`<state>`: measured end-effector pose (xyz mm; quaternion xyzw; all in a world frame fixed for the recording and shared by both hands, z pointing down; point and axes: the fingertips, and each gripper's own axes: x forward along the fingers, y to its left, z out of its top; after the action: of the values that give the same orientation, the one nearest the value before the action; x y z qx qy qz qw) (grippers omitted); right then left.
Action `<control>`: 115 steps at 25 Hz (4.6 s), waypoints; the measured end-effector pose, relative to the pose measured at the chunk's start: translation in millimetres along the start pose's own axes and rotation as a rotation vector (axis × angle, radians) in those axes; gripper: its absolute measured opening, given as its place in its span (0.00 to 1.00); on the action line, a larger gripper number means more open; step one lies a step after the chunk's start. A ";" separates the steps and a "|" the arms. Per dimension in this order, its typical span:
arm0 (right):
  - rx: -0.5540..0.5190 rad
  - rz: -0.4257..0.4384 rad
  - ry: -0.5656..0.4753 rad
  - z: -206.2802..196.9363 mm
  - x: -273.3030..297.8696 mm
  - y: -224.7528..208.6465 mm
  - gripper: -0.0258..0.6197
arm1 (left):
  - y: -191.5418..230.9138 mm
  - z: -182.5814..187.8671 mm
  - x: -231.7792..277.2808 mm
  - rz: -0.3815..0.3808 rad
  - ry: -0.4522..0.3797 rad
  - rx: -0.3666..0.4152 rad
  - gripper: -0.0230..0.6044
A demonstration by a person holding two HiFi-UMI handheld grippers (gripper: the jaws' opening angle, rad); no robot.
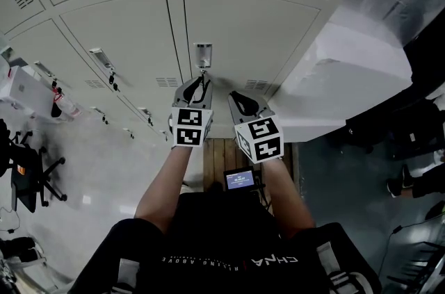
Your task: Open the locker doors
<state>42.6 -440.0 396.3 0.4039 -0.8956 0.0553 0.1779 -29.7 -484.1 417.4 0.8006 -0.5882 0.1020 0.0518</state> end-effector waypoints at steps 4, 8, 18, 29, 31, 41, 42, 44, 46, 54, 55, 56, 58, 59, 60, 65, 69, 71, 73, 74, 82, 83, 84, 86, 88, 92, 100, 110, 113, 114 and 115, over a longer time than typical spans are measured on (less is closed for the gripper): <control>0.002 -0.001 -0.003 0.9 -1.8 -2.4 0.11 | 5.6 0.7 -0.1 0.023 0.009 0.005 0.12; 0.005 0.002 -0.007 1.2 -2.0 -2.3 0.11 | 4.8 1.0 -0.1 0.030 0.016 0.027 0.11; 0.010 0.021 -0.021 5.5 -4.0 3.4 0.11 | -0.1 -4.7 1.6 0.018 0.090 0.364 0.11; 0.026 0.039 -0.021 6.6 -2.6 10.1 0.11 | -5.7 -8.6 0.0 -0.026 0.219 1.051 0.11; 0.028 0.040 -0.023 7.4 -3.0 10.7 0.11 | -6.3 -9.6 -0.4 -0.033 0.235 1.145 0.11; 0.029 0.045 -0.025 6.9 -4.9 12.7 0.11 | -9.5 -12.9 -0.8 -0.080 0.289 1.472 0.11; 0.030 0.045 -0.026 7.3 -5.3 12.6 0.11 | -9.8 -12.8 -0.2 -0.082 0.288 1.479 0.11; 0.031 0.044 -0.028 7.8 -5.9 12.2 0.11 | -9.9 -12.8 0.1 -0.087 0.291 1.481 0.11; 0.032 0.043 -0.029 7.8 -6.1 12.0 0.11 | -8.8 -14.1 -0.5 -0.092 0.302 1.479 0.12; 0.039 0.053 -0.031 7.3 -3.8 13.4 0.11 | 1.2 -21.3 -2.8 -0.134 0.340 1.326 0.28; 0.041 0.056 -0.030 7.2 -2.8 13.5 0.11 | 2.5 -20.8 -4.5 -0.138 0.333 1.274 0.28; 0.043 0.058 -0.029 7.2 -1.5 13.8 0.11 | 3.9 -20.4 -6.3 -0.143 0.323 1.206 0.28; 0.047 0.065 -0.029 7.5 1.9 15.0 0.11 | 6.4 -19.0 -9.6 -0.160 0.296 1.008 0.28; 0.050 0.070 -0.029 7.9 3.9 15.9 0.11 | 7.1 -18.3 -11.3 -0.176 0.280 0.879 0.28; 0.052 0.075 -0.029 8.4 6.1 17.2 0.11 | 7.8 -17.1 -13.2 -0.194 0.259 0.736 0.28; 0.060 0.100 -0.031 13.2 16.0 23.5 0.11 | 7.2 6.2 -28.3 -0.334 0.083 -0.013 0.07; 0.060 0.106 -0.035 17.2 20.7 25.2 0.11 | 6.5 5.9 -31.8 -0.355 0.062 -0.109 0.07; 0.060 0.108 -0.039 20.0 24.1 25.8 0.11 | 5.9 6.3 -32.7 -0.351 0.056 -0.102 0.07; 0.062 0.113 -0.052 27.5 29.3 27.0 0.11 | 5.8 8.6 -33.3 -0.354 0.042 -0.127 0.07; 0.067 0.119 -0.063 32.7 32.2 28.1 0.11 | 5.9 9.1 -33.4 -0.354 0.038 -0.134 0.07; 0.099 0.114 -0.135 74.5 55.1 37.3 0.11 | 16.0 -2.2 -41.4 -0.336 0.061 -0.146 0.07; 0.102 0.104 -0.140 78.2 57.6 37.9 0.11 | 18.4 -3.6 -42.7 -0.331 0.064 -0.148 0.07; 0.107 0.094 -0.145 81.3 60.0 38.1 0.11 | 20.9 -4.7 -44.1 -0.327 0.065 -0.148 0.07; 0.121 0.086 -0.150 85.7 64.6 38.9 0.12 | 25.1 -5.9 -46.8 -0.323 0.068 -0.146 0.07; 0.133 0.094 -0.147 87.6 68.9 40.7 0.18 | 29.0 -6.3 -49.7 -0.320 0.070 -0.143 0.07; 0.129 0.093 -0.147 90.5 76.0 40.9 0.18 | 35.0 -6.4 -54.3 -0.320 0.070 -0.145 0.07; 0.096 0.073 -0.141 93.5 85.7 36.4 0.18 | 41.4 -9.4 -57.5 -0.325 0.077 -0.144 0.07; 0.086 0.012 -0.115 92.1 87.1 29.3 0.15 | 39.8 -13.1 -59.4 -0.331 0.083 -0.145 0.07; 0.083 0.017 -0.106 91.4 86.1 29.7 0.13 | 38.2 -13.1 -60.9 -0.333 0.082 -0.142 0.07; 0.083 0.018 -0.105 91.2 85.4 30.0 0.13 | 37.8 -12.8 -61.4 -0.334 0.081 -0.139 0.07; 0.083 0.019 -0.104 91.0 84.6 30.5 0.13 | 37.5 -12.3 -61.9 -0.335 0.081 -0.136 0.07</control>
<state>-56.7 -501.3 343.7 0.4048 -0.9044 0.0730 0.1135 -84.5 -435.3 414.2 0.8772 -0.4497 0.0839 0.1458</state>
